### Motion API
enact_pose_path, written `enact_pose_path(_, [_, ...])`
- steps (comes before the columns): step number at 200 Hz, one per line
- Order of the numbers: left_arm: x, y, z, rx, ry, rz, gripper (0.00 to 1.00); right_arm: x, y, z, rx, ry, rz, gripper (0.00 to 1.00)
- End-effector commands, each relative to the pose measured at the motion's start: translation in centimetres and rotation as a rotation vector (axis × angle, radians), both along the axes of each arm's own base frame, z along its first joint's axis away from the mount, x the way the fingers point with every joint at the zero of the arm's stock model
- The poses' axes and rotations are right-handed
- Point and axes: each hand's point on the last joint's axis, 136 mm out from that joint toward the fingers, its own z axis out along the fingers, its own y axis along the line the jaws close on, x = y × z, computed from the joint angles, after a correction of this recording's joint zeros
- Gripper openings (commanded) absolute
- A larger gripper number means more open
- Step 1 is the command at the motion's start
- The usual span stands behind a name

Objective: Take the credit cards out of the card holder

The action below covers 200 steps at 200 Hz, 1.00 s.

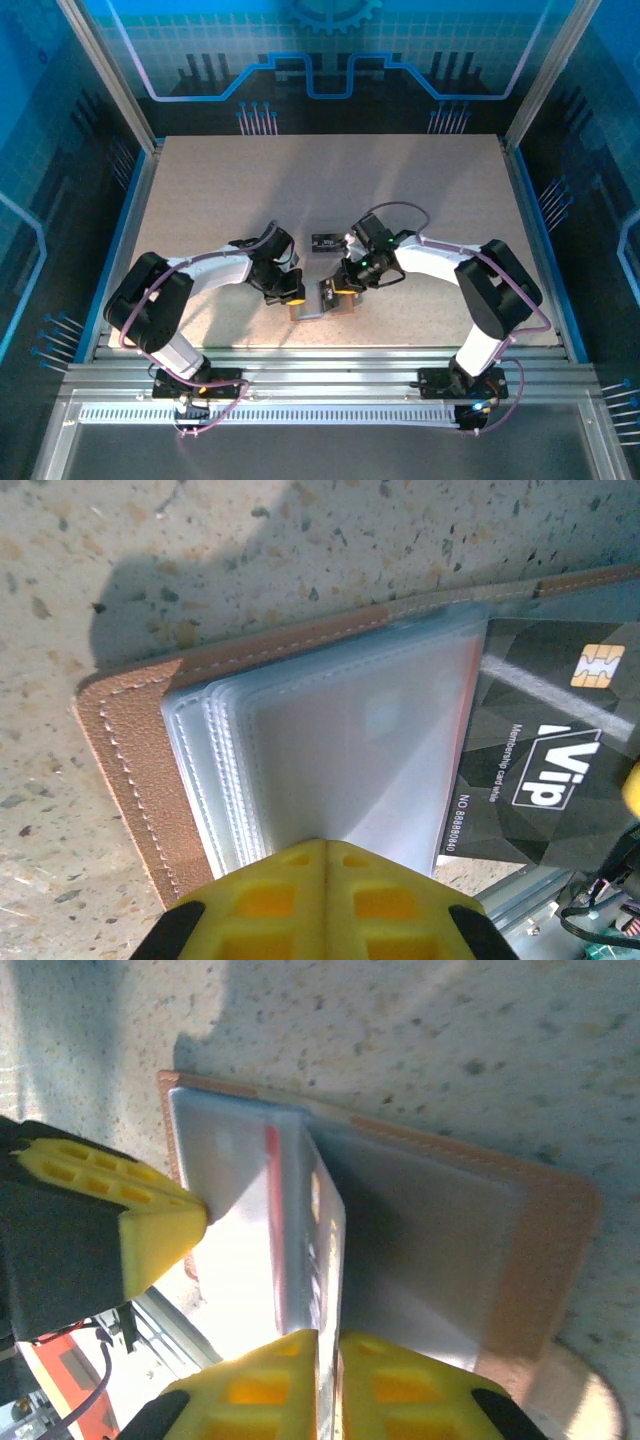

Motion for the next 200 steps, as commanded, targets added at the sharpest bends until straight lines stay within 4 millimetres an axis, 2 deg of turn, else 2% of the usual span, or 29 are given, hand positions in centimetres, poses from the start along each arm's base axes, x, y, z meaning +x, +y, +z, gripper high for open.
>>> enact_pose_path(1, [-0.8, 1.3, -0.8, 0.06, 0.038, 0.006, 0.0, -0.4, 1.2, 0.7, 0.001, 0.001, 0.015, 0.14])
enact_pose_path(26, [-0.9, 1.3, -0.9, 0.061, 0.041, 0.006, 0.0, -0.6, 1.5, 0.9, -0.001, -0.004, 0.014, 0.16])
enact_pose_path(82, [-0.9, 1.2, -0.8, 0.059, 0.039, 0.003, 0.0, -1.0, 0.7, 0.8, -0.049, -0.002, 0.004, 0.17])
enact_pose_path(139, [-0.9, 1.1, -0.7, 0.052, 0.042, 0.001, 0.0, -0.9, 0.6, 0.9, -0.055, -0.009, -0.002, 0.11])
enact_pose_path(200, [0.2, 0.0, 1.8, -0.006, -0.004, 0.003, 0.01, -0.6, 0.2, 2.7, -0.046, -0.052, -0.007, 0.06])
